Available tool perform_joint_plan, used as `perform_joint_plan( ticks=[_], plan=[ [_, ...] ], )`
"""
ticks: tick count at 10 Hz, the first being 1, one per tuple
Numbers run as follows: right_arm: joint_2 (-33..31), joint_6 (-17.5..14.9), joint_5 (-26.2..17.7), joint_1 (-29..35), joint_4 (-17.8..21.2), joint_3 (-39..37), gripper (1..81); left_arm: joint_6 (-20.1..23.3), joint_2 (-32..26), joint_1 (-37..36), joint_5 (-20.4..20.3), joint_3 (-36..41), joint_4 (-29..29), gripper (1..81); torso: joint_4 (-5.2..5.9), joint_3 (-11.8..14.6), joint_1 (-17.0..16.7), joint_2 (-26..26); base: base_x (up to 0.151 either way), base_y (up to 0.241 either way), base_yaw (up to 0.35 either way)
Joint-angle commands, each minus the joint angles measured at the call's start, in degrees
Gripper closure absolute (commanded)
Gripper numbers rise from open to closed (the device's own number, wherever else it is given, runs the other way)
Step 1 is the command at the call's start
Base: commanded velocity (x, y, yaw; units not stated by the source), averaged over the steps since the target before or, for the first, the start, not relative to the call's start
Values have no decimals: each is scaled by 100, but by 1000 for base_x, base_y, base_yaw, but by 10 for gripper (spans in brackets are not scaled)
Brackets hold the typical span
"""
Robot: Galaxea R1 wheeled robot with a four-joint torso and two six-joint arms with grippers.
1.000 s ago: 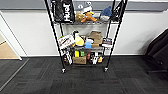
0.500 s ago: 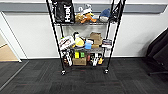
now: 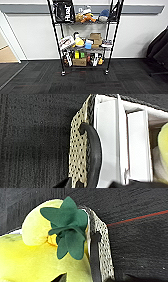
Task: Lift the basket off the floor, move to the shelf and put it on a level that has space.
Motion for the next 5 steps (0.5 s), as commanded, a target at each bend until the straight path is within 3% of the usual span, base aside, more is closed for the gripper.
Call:
perform_joint_plan(
  ticks=[1, 2, 3, 5],
  plan=[
    [134, 18, -273, 866, 201, -86, 10, -7, -99, -822, 350, -13, -84, 10, 0, 2, 362, -562, 0, 0, 0],
    [239, 9, -316, 866, 201, -235, 10, -7, -81, -866, 350, -66, -93, 10, 0, 0, 111, -179, 0, 0, 0],
    [275, 9, -316, 857, 201, -289, 10, -7, -81, -893, 350, -66, -92, 10, 0, -484, 223, -356, 0, 0, 0],
    [275, 18, -316, 865, 210, -297, 10, 1, -81, -901, 350, -66, -67, 10, 0, -606, 297, -498, 0, 0, 0]
  ],
)
